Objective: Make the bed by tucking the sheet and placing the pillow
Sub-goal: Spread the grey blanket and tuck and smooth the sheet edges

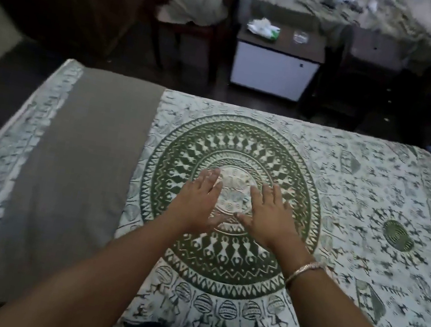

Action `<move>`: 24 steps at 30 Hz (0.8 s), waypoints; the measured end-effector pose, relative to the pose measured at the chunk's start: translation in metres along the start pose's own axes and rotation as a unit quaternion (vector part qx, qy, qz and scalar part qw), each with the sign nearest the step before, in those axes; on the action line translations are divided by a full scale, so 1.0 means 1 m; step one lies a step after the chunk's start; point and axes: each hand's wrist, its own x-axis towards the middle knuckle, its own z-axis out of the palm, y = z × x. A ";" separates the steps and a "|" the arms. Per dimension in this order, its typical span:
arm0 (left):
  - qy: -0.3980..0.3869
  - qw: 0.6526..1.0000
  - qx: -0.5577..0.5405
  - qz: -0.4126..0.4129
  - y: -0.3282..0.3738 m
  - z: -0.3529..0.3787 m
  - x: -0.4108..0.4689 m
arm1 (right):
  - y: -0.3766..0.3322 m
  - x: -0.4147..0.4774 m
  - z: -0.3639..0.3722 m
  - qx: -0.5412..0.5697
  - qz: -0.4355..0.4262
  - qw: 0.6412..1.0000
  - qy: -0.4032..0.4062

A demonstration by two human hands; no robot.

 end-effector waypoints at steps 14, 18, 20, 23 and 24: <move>0.074 0.966 -0.103 -0.227 -0.123 0.005 -0.141 | -0.183 0.028 -0.025 -0.085 -0.235 0.968 0.029; 0.073 0.943 -0.132 -0.297 -0.150 0.009 -0.176 | -0.224 0.025 -0.022 -0.088 -0.268 0.959 0.018; 0.066 0.935 -0.140 -0.318 -0.170 0.015 -0.191 | -0.247 0.023 -0.020 -0.106 -0.290 0.951 0.002; 0.072 0.932 -0.133 -0.331 -0.205 0.027 -0.205 | -0.283 0.028 -0.020 -0.128 -0.308 0.943 -0.004; 0.079 0.932 -0.138 -0.327 -0.217 0.029 -0.208 | -0.295 0.033 -0.021 -0.131 -0.310 0.942 -0.007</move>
